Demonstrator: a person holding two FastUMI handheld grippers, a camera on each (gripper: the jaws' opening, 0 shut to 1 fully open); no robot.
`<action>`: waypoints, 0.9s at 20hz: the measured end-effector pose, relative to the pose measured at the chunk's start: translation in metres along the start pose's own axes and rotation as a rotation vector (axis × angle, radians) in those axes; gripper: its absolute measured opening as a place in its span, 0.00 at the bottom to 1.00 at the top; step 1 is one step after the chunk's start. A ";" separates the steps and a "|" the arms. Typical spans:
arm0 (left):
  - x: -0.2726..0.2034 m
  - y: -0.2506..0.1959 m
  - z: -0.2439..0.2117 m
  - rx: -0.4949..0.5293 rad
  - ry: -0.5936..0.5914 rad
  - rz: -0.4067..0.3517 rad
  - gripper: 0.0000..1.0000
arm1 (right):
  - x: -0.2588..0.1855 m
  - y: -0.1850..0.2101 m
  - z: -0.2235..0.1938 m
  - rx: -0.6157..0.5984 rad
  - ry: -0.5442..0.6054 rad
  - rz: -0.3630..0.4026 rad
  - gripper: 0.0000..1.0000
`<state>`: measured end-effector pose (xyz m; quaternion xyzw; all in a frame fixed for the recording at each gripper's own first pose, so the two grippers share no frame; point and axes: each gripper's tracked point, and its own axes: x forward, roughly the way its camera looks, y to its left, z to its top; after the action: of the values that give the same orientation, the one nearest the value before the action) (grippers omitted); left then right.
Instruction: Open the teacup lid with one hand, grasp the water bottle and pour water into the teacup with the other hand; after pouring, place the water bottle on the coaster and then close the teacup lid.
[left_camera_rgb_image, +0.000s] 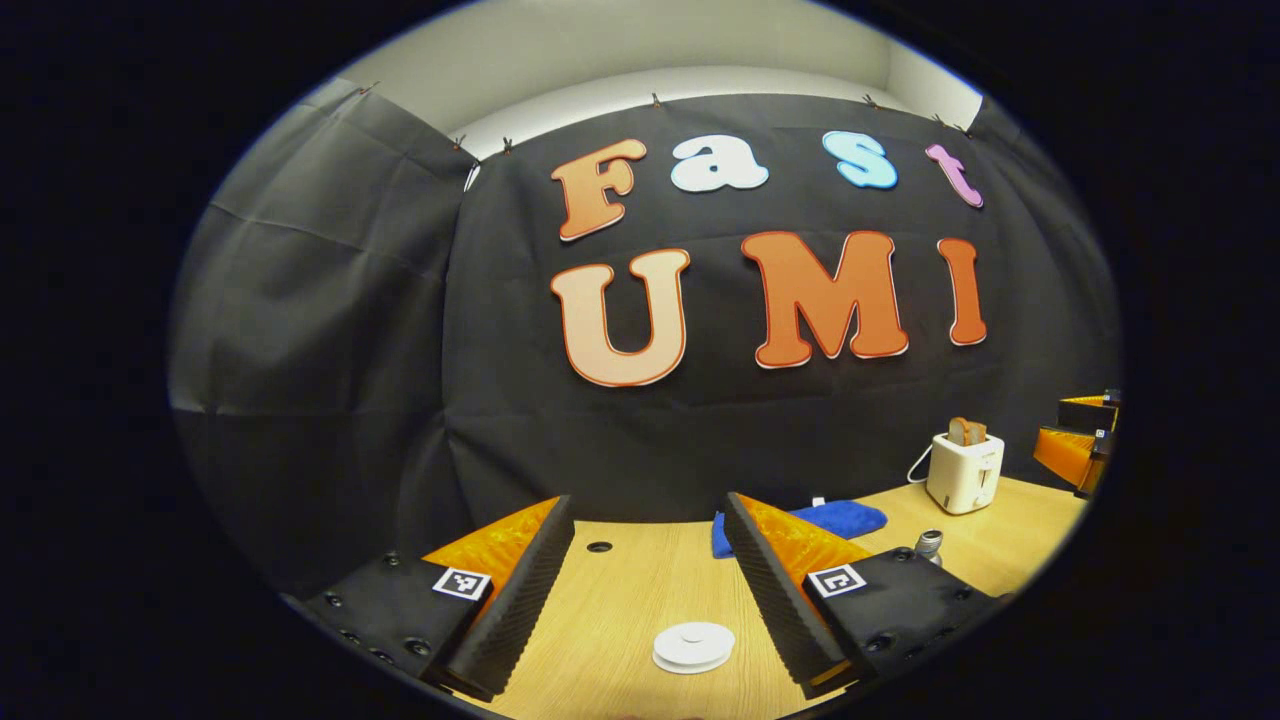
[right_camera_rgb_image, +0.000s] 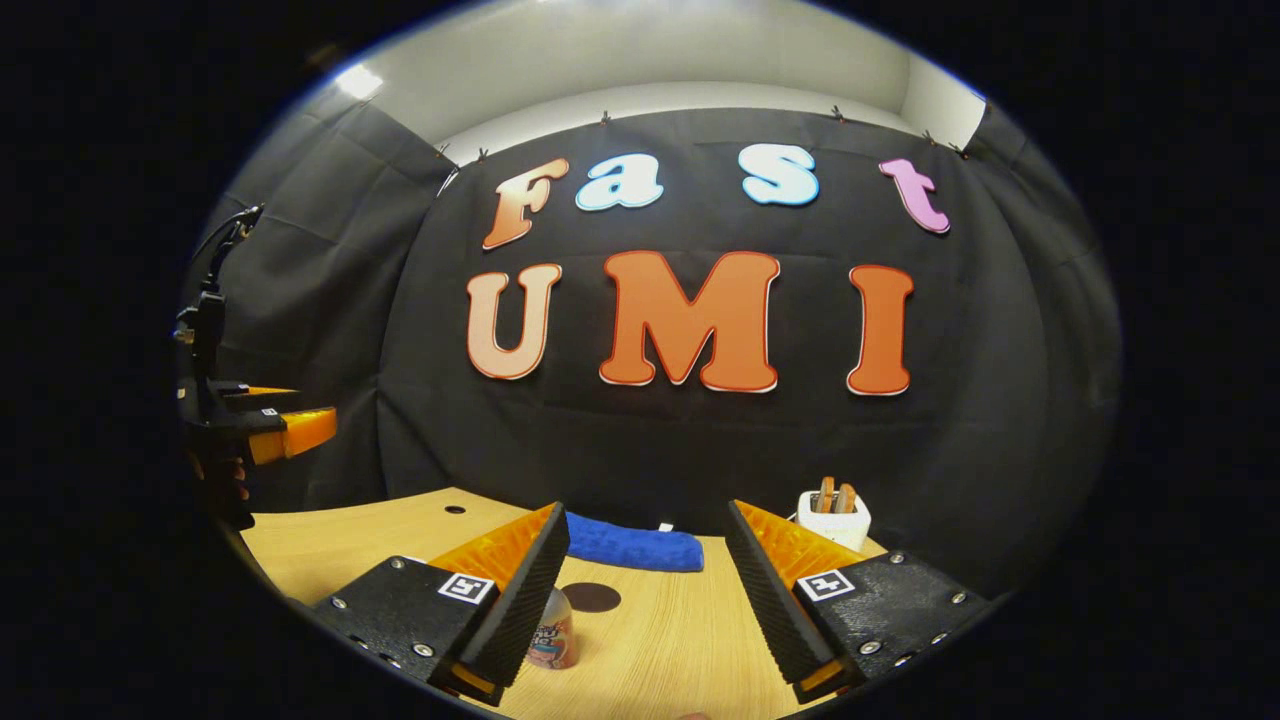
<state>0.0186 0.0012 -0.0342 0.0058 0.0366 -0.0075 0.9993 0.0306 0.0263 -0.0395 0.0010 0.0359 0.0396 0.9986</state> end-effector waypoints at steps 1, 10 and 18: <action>0.002 -0.002 -0.009 0.004 0.016 -0.004 1.00 | 0.001 0.005 -0.004 0.005 0.009 0.017 0.94; 0.026 -0.023 -0.083 0.011 0.139 -0.085 0.99 | 0.015 0.045 -0.055 -0.001 0.098 0.122 0.94; 0.051 -0.047 -0.157 -0.006 0.266 -0.173 0.99 | 0.027 0.062 -0.107 0.004 0.216 0.171 0.95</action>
<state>0.0575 -0.0445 -0.1948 0.0007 0.1691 -0.0924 0.9813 0.0448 0.0900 -0.1479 0.0019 0.1429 0.1246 0.9819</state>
